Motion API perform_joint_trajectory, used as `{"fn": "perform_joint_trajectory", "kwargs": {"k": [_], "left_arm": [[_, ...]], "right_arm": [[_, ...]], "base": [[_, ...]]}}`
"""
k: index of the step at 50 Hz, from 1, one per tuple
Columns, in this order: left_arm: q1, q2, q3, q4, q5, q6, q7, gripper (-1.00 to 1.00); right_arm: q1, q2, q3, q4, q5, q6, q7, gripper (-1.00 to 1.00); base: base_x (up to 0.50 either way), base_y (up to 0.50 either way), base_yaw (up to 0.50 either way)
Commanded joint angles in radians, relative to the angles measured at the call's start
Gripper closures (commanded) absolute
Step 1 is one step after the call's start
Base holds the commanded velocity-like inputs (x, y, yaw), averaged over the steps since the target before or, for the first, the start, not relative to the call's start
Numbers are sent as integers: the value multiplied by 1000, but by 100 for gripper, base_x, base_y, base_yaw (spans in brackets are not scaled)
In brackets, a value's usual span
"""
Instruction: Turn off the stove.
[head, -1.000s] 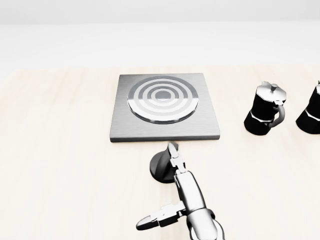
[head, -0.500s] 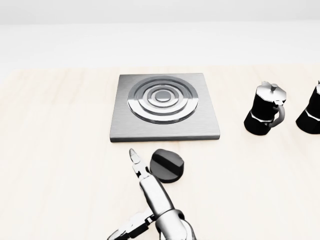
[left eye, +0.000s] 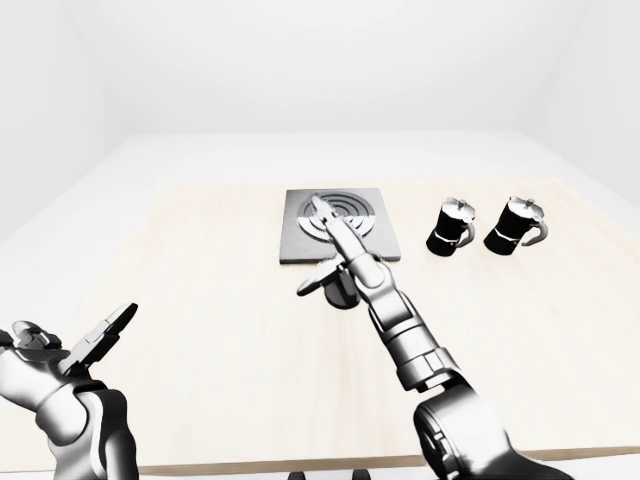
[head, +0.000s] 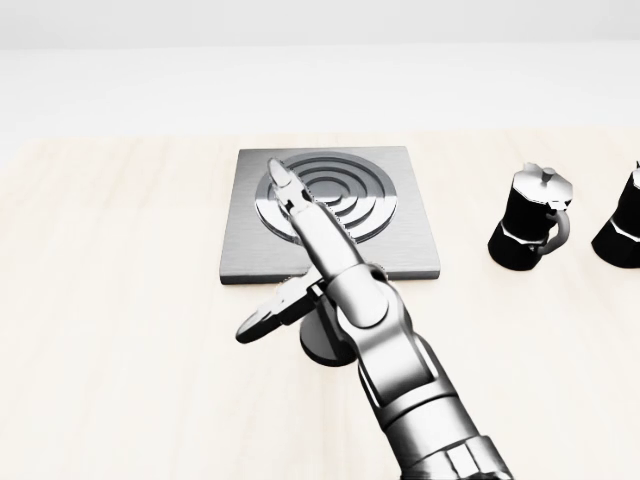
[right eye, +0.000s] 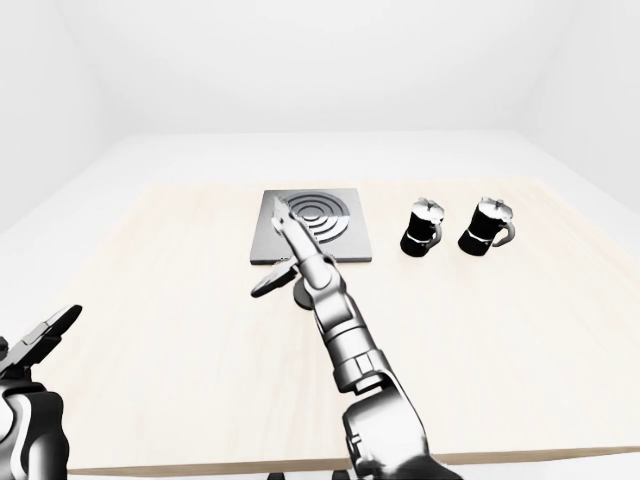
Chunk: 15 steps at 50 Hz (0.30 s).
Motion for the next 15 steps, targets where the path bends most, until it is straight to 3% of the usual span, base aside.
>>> {"fn": "perform_joint_trajectory", "kwargs": {"k": [1, 15], "left_arm": [[0, 2, 1, 0, -6, 0, -4, -100], [5, -3, -2, 1, 6, 0, -11, -100]], "right_arm": [[-126, 1, -6, -141, -56, 0, 63, -100], [-32, 3, 0, -269, -89, 0, 66, -100]], "base": [[0, 0, 0], [0, 0, 0]]}}
